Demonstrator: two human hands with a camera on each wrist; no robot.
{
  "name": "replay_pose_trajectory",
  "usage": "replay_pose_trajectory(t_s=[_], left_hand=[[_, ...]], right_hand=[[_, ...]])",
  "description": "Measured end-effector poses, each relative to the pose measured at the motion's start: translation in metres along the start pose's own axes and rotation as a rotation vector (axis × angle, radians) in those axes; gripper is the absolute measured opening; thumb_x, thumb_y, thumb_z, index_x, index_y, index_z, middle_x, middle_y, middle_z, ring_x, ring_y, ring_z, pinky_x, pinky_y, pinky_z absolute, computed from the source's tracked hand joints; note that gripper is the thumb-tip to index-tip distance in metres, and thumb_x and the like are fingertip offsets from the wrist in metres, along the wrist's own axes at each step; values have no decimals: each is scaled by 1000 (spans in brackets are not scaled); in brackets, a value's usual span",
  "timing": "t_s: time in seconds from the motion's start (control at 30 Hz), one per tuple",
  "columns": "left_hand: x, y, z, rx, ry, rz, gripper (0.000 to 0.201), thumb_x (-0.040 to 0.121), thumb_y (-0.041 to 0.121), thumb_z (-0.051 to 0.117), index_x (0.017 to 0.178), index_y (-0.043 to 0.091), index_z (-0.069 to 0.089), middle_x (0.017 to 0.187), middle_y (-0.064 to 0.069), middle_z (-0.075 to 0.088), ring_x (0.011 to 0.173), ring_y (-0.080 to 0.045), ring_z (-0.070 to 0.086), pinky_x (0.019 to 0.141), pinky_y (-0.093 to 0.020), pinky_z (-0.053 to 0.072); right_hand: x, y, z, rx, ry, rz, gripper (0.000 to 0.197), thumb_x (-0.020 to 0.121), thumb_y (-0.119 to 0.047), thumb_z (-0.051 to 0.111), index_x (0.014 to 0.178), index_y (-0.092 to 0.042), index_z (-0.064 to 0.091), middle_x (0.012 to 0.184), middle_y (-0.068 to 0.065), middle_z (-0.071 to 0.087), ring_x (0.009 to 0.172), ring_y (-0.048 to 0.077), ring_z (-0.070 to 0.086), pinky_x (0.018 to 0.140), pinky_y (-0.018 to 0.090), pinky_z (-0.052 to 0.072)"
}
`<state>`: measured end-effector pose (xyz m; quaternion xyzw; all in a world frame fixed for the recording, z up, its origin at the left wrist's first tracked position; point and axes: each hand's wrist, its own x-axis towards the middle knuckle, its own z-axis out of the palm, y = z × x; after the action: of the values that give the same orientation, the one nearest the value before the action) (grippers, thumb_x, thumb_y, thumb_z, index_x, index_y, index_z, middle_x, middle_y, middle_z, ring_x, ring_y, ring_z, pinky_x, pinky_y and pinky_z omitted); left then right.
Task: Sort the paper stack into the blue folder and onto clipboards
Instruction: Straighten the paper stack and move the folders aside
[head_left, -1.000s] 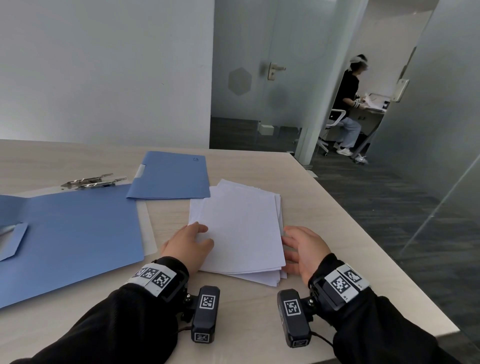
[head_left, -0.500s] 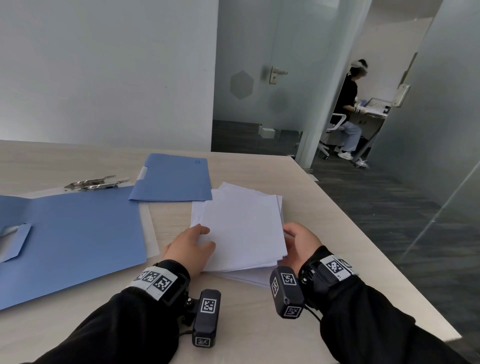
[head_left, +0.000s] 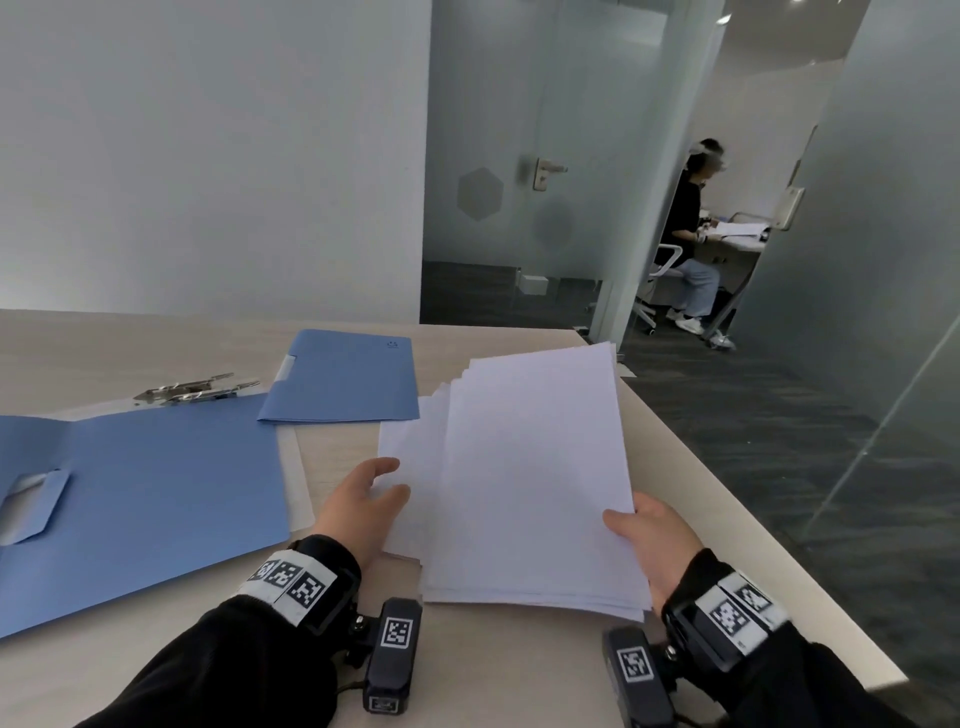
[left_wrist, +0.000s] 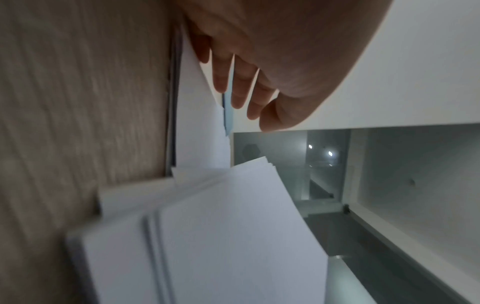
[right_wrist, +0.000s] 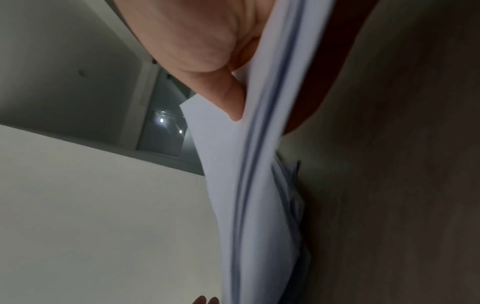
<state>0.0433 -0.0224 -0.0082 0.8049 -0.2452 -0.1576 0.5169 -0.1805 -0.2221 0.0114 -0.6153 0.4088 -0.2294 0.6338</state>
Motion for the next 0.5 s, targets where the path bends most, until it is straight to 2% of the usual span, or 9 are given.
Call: replay_pose_trajectory(t_s=[0.1,0.2,0.3,0.37,0.43,0.5], left_hand=[[-6,16,2,-83,10,62,48,92,27,56,139,24,45,139,5,52,130,-14,46,106,-32,37],[-6,43,4,-212,-22,105,57,93,30,56,146,20,37,139,5,51,128,-14,48,106,-30,36],[-4,69,2,-326,-55,140,51,93,31,56,141,24,44,129,7,61,116,-15,59,103,-35,43],[-4,83,1,-426,-82,183,35,94,26,55,129,24,57,113,3,71,96,-13,69,87,-35,54],[-5,92,2,-504,-64,220,19,96,16,51,111,17,64,91,3,74,72,-8,69,68,-26,53],[-7,95,4,-532,-38,237,15,97,14,49,96,17,63,76,7,71,61,-6,64,60,-24,50]], right_hand=[[-9,3,-11,125,-14,-85,24,95,0,51,107,-9,69,102,12,76,93,33,69,79,41,54],[-15,-2,-9,180,-40,-180,25,97,-1,49,108,-13,69,103,8,77,92,28,70,79,40,54],[-16,-10,-3,202,-32,-272,26,97,-2,49,108,-16,68,106,8,76,96,28,70,85,44,54],[-16,-16,2,203,-20,-333,27,97,-3,49,108,-18,68,107,6,76,100,27,69,88,45,53],[-14,-22,5,218,-13,-374,28,97,-3,50,108,-20,68,107,6,75,100,26,69,88,44,53],[-11,-25,6,244,-19,-384,26,96,-2,52,107,-18,69,106,8,75,100,28,69,87,45,54]])
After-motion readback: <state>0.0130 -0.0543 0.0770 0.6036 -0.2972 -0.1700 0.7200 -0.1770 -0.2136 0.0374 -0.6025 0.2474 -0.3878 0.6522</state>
